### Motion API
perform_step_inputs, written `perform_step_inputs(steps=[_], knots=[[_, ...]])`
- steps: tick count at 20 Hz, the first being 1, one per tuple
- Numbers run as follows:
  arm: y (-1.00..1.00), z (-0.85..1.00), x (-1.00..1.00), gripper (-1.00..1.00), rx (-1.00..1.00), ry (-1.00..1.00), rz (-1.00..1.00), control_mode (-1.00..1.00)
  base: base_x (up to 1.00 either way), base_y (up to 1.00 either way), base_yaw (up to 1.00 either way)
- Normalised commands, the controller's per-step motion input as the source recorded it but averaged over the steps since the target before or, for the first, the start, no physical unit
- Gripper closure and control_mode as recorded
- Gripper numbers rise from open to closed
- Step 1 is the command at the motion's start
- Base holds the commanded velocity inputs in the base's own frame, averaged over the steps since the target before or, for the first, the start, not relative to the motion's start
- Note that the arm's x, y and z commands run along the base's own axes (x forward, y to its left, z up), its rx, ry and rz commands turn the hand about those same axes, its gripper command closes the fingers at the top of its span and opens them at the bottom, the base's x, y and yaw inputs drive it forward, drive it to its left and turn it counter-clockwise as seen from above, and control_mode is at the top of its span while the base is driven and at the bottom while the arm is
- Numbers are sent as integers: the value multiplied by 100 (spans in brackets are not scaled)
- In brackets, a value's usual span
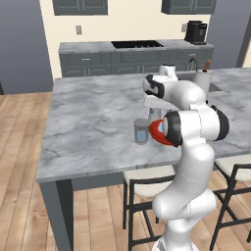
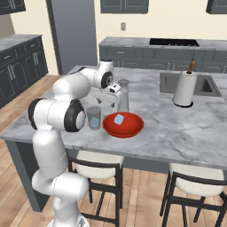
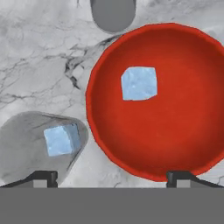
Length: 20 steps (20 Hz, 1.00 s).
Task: There are two ice cubes in the ice bowl. Place both ice cubes in the glass cup.
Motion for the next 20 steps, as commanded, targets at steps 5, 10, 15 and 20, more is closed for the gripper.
perform_step_inputs(steps=[5,10,15,20], knots=[[-51,-18,-19,-100,0,-9,0,-100,0,0,0],[-23,-44,-1,-100,0,-6,1,-100,0,0,0],[-9,-32,5,-100,0,-5,1,-100,0,0,0],[-14,-13,22,-100,0,-1,0,-100,0,0,0]])
